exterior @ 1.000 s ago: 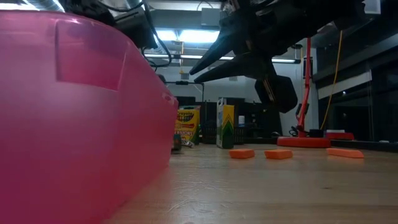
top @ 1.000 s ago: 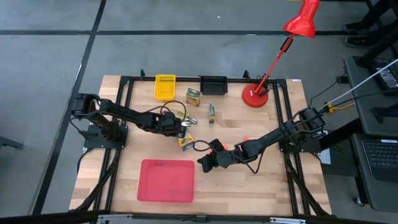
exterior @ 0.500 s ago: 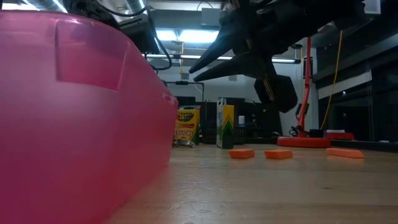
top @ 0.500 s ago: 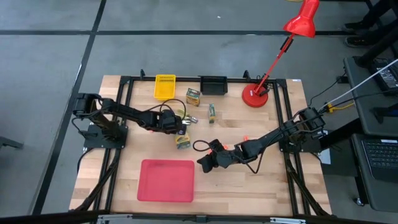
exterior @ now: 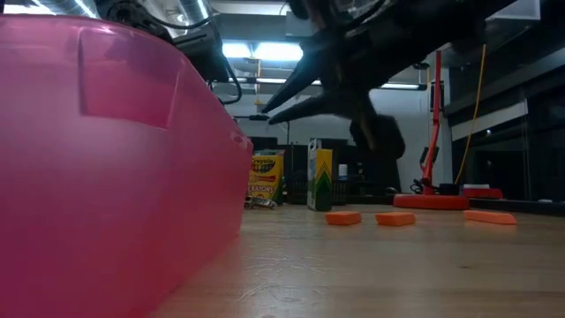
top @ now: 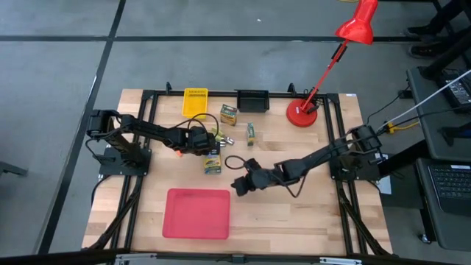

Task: Pick & Place School Supplies
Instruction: Put the yellow crayon box into the red bin

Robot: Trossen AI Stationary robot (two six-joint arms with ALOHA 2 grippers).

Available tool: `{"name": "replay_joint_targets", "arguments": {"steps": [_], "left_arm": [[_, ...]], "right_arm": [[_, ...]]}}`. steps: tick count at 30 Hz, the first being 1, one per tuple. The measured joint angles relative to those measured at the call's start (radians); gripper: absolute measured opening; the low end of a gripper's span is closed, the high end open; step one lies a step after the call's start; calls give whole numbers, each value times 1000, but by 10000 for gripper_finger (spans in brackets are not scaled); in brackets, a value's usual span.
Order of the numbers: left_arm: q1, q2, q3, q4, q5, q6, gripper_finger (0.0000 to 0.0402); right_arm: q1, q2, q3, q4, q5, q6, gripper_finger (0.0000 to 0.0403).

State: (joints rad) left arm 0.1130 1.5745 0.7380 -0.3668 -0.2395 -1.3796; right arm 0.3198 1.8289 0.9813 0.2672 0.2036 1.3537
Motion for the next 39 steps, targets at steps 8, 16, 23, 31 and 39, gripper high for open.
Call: {"name": "replay_joint_targets", "arguments": {"steps": [8, 16, 23, 31, 39], "left_arm": [[-7, 0, -1, 16, -7, -17, 3], [-19, 1, -2, 48, -20, -31, 3], [-19, 1, -2, 53, -10, -31, 3], [-20, 2, -2, 78, -1, -29, 3], [-20, 3, -2, 89, 6, -31, 3]], "right_arm": [[-73, 127, -1, 62, -157, 56, 112], [-107, 172, 0, 149, -158, 67, 169], [-141, 174, 0, 152, -136, 60, 159], [-163, 181, 70, 34, -78, -48, 156], [-182, 238, 203, -94, -126, -105, 156]]}}
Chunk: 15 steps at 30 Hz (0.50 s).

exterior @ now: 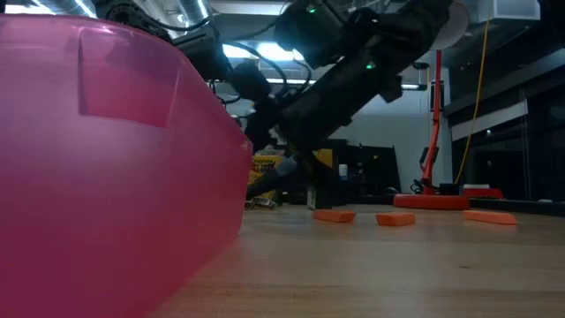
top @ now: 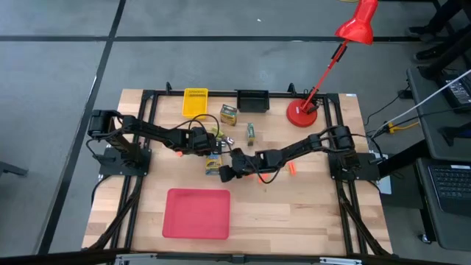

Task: Pick & Place School Supplies
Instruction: Put the yellow crayon box into the red bin

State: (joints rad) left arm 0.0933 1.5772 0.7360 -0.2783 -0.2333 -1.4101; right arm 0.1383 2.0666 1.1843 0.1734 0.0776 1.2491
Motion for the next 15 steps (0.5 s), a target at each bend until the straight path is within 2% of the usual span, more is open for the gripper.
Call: {"name": "replay_joint_targets", "arguments": {"steps": [7, 15], "left_arm": [[1, 0, 0, 12, 1, 2, 3], [33, 0, 0, 37, 18, -7, 3]], "right_arm": [[35, 65, 67, -25, 2, 5, 156], [46, 64, 85, -115, 31, 0, 156]]}}
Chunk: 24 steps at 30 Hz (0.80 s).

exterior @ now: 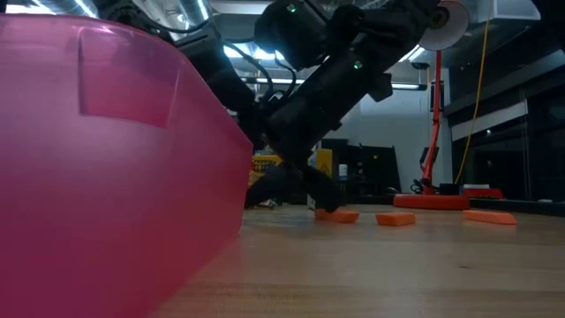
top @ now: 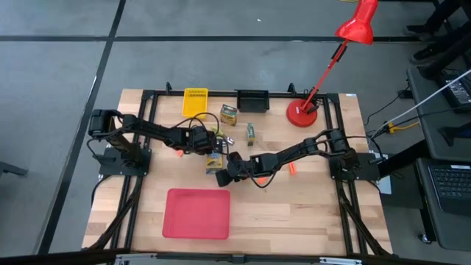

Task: Pick & Place School Supplies
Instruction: Put the yellow crayon box into the red bin

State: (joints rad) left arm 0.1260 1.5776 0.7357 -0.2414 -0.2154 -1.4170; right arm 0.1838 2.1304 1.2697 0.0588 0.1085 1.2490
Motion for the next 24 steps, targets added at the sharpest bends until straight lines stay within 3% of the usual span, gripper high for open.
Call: {"name": "replay_joint_targets", "arguments": {"steps": [24], "left_arm": [[22, 41, 3, 64, 50, -88, 3]], "right_arm": [[-8, 8, -2, -7, 60, 26, 156]]}}
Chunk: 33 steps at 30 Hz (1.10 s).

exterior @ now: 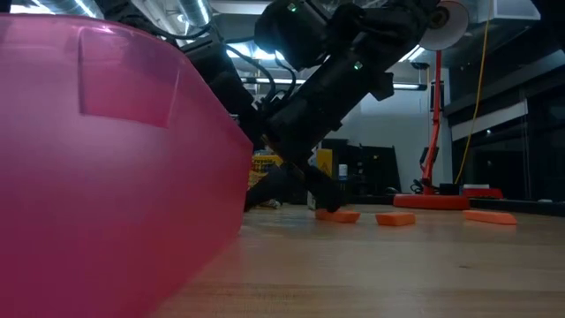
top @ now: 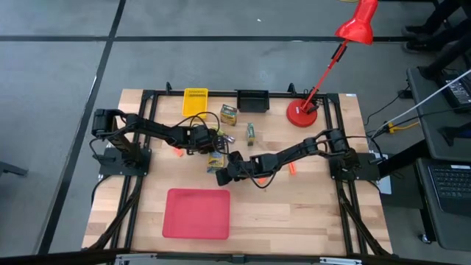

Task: Pick & Place School Supplies
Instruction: Put the yellow crayon box into the red bin

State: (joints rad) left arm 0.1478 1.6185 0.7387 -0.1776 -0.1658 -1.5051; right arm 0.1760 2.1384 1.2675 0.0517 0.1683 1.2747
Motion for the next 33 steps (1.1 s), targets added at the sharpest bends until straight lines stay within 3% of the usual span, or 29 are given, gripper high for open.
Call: {"name": "replay_joint_targets", "arguments": {"steps": [33], "left_arm": [[-43, 1, -1, 21, -1, 27, 3]], "right_arm": [[-38, -8, 0, -22, -27, 26, 127]]}}
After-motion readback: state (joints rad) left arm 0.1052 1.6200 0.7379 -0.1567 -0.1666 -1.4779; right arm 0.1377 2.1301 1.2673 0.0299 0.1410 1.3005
